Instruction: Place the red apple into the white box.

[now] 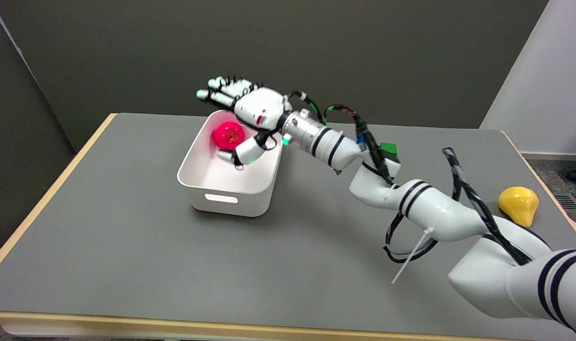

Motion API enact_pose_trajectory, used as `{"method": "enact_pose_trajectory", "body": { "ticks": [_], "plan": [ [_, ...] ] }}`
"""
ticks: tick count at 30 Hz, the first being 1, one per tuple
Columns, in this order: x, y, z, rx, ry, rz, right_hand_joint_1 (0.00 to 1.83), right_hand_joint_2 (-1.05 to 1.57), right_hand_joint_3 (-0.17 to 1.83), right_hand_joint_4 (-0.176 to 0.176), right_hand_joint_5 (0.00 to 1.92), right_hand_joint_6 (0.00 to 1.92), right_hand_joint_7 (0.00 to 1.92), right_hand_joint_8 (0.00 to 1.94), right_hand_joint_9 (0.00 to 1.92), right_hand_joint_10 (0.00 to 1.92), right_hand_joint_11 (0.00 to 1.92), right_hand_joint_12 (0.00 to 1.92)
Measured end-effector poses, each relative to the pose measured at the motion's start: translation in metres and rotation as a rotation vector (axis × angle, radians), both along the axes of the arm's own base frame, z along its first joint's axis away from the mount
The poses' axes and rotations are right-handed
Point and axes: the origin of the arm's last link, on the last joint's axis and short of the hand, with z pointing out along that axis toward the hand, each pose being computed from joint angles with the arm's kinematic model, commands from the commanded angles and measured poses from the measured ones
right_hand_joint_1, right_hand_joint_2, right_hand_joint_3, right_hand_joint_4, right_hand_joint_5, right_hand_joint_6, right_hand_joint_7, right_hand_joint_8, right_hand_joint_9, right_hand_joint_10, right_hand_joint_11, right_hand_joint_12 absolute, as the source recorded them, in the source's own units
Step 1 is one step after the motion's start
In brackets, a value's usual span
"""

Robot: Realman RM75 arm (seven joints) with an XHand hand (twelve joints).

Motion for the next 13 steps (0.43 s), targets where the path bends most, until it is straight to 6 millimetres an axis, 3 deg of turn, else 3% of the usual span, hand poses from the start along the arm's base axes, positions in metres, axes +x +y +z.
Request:
{"method": "enact_pose_trajectory", "body": {
  "ticks": [3,7,10,13],
  "plan": [
    [0.020,0.009,0.009,-0.001,-0.058,0.047,0.22,0.69,0.82,0.082,0.02,0.28,0.00,0.00,0.00,0.13,0.00,0.68],
    [0.041,0.024,0.029,-0.015,-0.164,0.087,0.27,0.64,1.00,0.068,0.05,0.37,0.00,0.13,0.01,0.24,0.00,0.73],
    [0.047,0.037,0.047,-0.027,-0.257,0.090,0.19,0.70,0.85,0.075,0.13,0.35,0.02,0.21,0.00,0.37,0.00,0.76],
    [0.050,0.057,0.068,-0.033,-0.374,0.096,0.18,0.64,0.97,0.062,0.19,0.46,0.13,0.28,0.03,0.58,0.00,0.95]
  ]
}}
